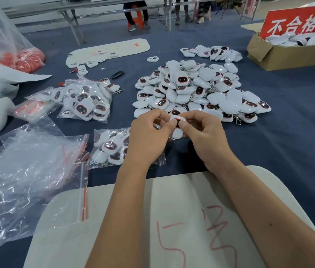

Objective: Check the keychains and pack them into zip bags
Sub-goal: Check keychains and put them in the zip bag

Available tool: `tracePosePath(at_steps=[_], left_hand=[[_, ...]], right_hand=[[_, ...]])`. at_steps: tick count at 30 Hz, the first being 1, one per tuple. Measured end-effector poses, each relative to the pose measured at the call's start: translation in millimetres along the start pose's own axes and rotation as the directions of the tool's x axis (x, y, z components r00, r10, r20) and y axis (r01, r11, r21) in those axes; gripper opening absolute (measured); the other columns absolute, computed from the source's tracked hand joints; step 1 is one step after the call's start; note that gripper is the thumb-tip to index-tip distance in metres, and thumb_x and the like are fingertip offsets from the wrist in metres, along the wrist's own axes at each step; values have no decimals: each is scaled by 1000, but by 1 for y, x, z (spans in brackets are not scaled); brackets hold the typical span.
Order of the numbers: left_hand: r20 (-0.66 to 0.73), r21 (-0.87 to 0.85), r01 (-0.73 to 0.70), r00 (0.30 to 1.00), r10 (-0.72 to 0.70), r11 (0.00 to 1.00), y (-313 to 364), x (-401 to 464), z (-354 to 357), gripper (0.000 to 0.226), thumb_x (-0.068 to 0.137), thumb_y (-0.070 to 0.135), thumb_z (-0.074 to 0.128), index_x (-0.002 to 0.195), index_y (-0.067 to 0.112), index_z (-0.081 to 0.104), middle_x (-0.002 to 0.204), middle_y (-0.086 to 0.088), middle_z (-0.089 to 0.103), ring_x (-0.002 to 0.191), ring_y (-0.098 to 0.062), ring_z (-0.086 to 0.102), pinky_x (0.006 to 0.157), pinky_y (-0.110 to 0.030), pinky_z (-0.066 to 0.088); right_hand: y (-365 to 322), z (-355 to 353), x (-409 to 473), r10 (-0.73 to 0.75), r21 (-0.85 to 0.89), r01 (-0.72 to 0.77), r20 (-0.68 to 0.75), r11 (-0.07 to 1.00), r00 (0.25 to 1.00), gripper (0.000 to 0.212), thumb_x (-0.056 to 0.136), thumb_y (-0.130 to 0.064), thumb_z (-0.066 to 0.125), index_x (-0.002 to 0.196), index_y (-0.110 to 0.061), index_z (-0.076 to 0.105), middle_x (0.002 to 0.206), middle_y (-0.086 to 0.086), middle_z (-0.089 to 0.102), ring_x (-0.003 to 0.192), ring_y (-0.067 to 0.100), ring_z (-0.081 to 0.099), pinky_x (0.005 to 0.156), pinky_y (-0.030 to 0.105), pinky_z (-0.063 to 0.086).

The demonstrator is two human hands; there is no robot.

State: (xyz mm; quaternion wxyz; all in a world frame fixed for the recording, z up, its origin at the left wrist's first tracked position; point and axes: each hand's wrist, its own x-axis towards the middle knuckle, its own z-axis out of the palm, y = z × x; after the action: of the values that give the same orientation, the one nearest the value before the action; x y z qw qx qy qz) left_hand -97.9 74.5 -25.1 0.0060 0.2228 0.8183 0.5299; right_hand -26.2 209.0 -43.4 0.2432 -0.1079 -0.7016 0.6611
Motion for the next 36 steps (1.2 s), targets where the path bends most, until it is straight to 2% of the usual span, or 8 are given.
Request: tracePosePath(at_steps=[5, 10, 16, 18, 23, 28, 32, 36], left_hand=[[19, -66, 7, 1000, -6, 998, 1, 0, -3, 9, 91, 24, 77, 84, 21, 73, 71, 1, 65, 65, -8, 58, 66, -23, 51], [-48, -124, 18, 999, -24, 992, 3, -1, -2, 8, 92, 21, 76, 85, 18, 74, 62, 11, 60, 59, -5, 56, 62, -22, 51], [-51, -117, 5, 999, -11, 993, 4, 0, 2, 7, 92, 22, 76, 86, 19, 73, 71, 5, 65, 67, -12, 62, 70, -34, 57], [-82, -68, -13, 997, 8, 998, 5, -1, 3, 11, 96, 25, 71, 85, 21, 72, 75, 7, 69, 71, -11, 64, 69, -27, 54], [-237, 256, 39, 971, 24, 966, 5, -5, 1, 16, 89, 29, 69, 78, 23, 60, 72, 10, 64, 71, -9, 61, 64, -27, 47], [-154, 450, 98, 988, -31, 888, 7, -6, 0, 30, 77, 42, 79, 80, 24, 55, 81, 8, 61, 79, -17, 57, 63, -31, 39], [-142, 396, 137, 986, -87, 908, 4, -4, -8, 21, 75, 29, 81, 80, 23, 61, 82, 7, 64, 78, -13, 60, 59, -22, 42], [-137, 212, 182, 978, -155, 960, 2, 0, -20, 12, 78, 12, 70, 68, 20, 67, 64, 4, 69, 64, -16, 70, 67, -36, 61]], right_hand=[[0, -1, 1, -1, 1, 1, 25, 1000, 1000, 21, 99, -5, 67, 94, -23, 75, 72, -6, 70, 64, 5, 59, 65, 18, 51], [2, 1, 0, 11, 66, -18, 107, 998, 994, 18, 98, -3, 68, 110, -15, 72, 87, -7, 77, 75, 4, 68, 71, 17, 54], [2, -1, 0, 13, 46, -17, 85, 999, 996, 22, 90, -2, 73, 105, -18, 73, 84, 0, 76, 75, 9, 68, 71, 24, 56], [3, -1, 1, 22, 53, -26, 61, 998, 998, 20, 92, -1, 72, 106, -16, 73, 84, 5, 76, 75, 12, 67, 71, 29, 57], [6, -1, 4, 36, 18, -35, -60, 999, 998, 22, 92, 0, 71, 106, -16, 74, 80, -11, 75, 72, 3, 66, 72, 19, 54], [9, -1, 4, 29, 10, -28, -56, 1000, 998, 23, 93, -2, 71, 107, -20, 75, 84, -8, 77, 76, 4, 67, 74, 21, 54], [7, 0, 4, 28, 83, -27, -9, 996, 1000, 24, 100, -2, 63, 117, -18, 70, 91, -4, 78, 81, 10, 69, 77, 24, 56], [4, 4, 1, 49, 219, -66, 83, 974, 995, 32, 104, 2, 56, 131, -15, 53, 87, 0, 71, 69, 21, 73, 62, 25, 56]])
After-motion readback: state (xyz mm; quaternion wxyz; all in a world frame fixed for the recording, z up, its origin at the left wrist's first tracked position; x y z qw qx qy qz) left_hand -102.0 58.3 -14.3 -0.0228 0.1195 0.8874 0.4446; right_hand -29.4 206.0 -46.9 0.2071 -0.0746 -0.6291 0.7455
